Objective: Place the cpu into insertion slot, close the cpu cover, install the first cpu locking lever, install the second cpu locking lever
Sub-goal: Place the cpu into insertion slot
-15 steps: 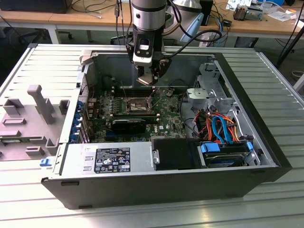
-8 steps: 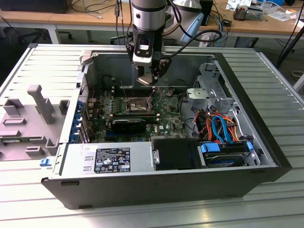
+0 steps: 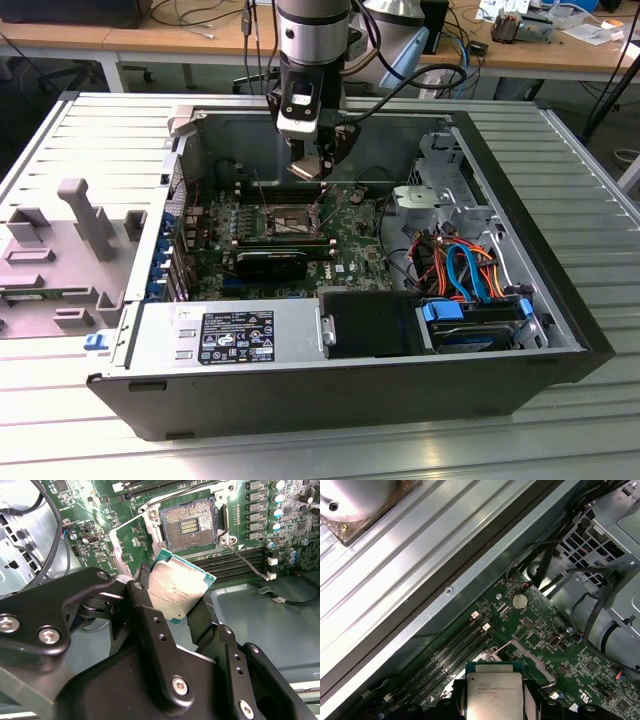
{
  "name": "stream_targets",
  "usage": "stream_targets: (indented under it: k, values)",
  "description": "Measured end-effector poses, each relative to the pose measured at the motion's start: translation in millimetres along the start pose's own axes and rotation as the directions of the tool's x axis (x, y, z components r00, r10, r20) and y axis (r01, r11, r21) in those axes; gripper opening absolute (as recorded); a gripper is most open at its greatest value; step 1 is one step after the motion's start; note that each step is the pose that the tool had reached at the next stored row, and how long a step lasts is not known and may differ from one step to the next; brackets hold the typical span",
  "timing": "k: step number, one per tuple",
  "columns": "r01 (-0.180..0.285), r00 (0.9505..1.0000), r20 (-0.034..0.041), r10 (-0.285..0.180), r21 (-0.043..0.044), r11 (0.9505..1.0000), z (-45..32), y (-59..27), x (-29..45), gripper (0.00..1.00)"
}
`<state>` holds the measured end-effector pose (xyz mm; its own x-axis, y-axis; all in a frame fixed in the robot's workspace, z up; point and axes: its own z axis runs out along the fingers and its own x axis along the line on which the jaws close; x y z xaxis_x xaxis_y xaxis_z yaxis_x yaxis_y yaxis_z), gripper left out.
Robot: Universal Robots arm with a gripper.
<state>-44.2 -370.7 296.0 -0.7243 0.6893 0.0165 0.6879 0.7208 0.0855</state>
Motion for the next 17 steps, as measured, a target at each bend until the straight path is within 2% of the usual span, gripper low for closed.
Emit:
stream_targets:
  k: [17]
  values:
    - [-0.010,1.0000,0.0010,0.010,0.0000,1.0000,0.2,0.0,0.0,0.54]
